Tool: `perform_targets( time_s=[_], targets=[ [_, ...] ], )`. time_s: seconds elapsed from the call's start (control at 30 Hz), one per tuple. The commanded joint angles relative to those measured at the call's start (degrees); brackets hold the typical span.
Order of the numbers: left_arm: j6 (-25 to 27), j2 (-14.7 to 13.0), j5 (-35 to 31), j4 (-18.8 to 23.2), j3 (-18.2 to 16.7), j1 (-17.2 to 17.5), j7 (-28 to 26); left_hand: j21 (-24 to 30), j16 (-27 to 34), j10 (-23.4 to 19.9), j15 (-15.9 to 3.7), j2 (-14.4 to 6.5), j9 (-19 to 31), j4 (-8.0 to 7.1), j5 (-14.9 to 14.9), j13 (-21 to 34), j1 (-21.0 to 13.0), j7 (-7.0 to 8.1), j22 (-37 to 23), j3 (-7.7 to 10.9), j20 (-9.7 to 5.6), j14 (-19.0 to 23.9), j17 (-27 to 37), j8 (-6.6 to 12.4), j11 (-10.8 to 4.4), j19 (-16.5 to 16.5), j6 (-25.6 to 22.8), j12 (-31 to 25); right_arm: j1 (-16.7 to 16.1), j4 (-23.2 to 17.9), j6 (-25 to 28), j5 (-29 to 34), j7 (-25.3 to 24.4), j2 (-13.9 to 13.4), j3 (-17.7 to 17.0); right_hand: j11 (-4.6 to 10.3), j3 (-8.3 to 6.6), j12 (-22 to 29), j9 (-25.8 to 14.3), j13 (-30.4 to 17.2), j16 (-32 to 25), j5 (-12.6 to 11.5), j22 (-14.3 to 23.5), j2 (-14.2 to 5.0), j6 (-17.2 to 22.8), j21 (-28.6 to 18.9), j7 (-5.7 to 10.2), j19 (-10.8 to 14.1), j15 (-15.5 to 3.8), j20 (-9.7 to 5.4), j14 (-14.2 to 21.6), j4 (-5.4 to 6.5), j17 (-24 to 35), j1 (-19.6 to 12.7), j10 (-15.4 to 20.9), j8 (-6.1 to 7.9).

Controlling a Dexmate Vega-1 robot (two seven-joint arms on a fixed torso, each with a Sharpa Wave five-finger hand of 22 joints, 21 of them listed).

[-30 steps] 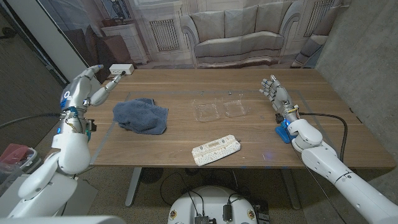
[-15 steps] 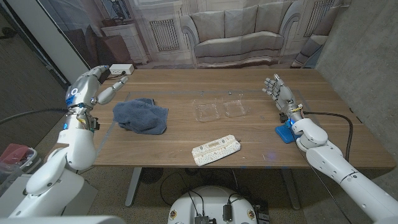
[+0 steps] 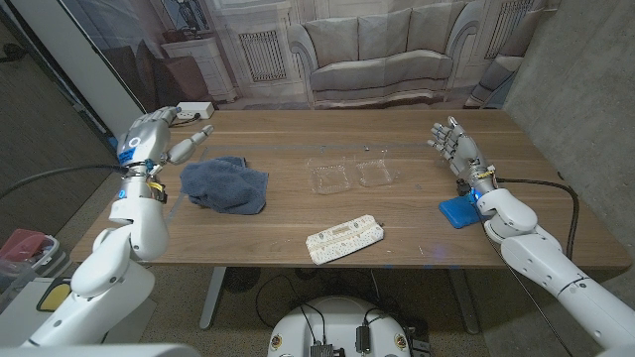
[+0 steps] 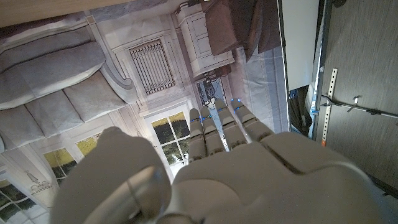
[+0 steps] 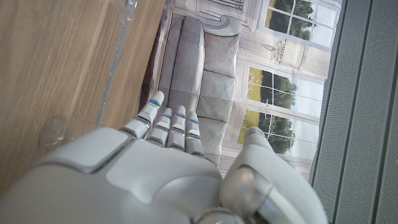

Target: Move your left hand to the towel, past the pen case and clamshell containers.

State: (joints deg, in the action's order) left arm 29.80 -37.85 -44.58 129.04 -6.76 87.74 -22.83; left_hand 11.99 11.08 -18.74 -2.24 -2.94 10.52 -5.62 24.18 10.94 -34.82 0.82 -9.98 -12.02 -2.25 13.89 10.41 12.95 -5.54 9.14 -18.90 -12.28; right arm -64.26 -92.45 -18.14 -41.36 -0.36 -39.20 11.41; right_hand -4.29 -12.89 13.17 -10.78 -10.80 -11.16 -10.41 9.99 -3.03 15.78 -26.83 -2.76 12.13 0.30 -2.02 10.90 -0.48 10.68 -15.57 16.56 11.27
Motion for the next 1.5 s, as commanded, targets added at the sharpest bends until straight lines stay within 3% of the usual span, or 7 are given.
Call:
perform_targets(
  time_s=[0.03,0.77,1.5],
  targets=[
    [4.7,-4.1,-0.6,-1.0,4.7,-2.5,-1.5,-0.3,-0.1,-0.1,-3.21,-0.5,0.2,0.14,0.4,0.1,-0.2,0.63,-0.3,-0.24,-2.31,0.0,0.2,-0.19,-0.11,-0.1,-0.3,0.0,-0.2,0.6,-0.2,-0.6,1.0,0.0,-0.3,0.0,0.2,0.0,-0.3,-0.2,-0.2,-0.3,0.1,-0.29,0.1,0.1,0.0,0.4,0.02,-1.63,0.7,-0.03,0.1,-0.1,0.5,0.18],
    [10.4,-9.5,2.9,-2.8,9.1,-6.3,-0.8,-0.4,-0.2,-0.2,-3.23,-1.2,0.2,0.3,0.8,0.1,-1.0,0.86,-0.3,-0.29,-2.54,-0.5,0.2,-0.45,-0.48,-0.4,-0.6,0.3,-1.0,1.2,-1.8,-0.2,0.8,1.2,-0.1,0.06,0.26,0.1,-0.3,-0.2,-0.2,-0.3,0.1,-0.39,0.4,0.5,0.2,0.9,-0.11,-1.61,1.0,-0.09,0.1,-0.1,1.0,0.29],
    [12.1,-13.1,8.3,-7.2,13.7,-10.5,-3.5,-0.6,-0.3,0.1,-3.28,-1.3,0.3,0.37,1.1,0.1,-1.4,1.11,-0.3,-0.6,-2.78,-0.9,0.1,-0.78,-0.44,-0.8,-0.3,0.5,-3.6,-2.2,-1.7,0.6,-1.9,0.7,-0.9,0.31,0.31,0.1,-0.3,-0.2,-0.3,-0.2,0.2,-0.46,0.6,0.9,0.43,1.4,-0.18,-1.67,1.5,-0.2,0.1,-0.2,1.2,0.28]
  ],
)
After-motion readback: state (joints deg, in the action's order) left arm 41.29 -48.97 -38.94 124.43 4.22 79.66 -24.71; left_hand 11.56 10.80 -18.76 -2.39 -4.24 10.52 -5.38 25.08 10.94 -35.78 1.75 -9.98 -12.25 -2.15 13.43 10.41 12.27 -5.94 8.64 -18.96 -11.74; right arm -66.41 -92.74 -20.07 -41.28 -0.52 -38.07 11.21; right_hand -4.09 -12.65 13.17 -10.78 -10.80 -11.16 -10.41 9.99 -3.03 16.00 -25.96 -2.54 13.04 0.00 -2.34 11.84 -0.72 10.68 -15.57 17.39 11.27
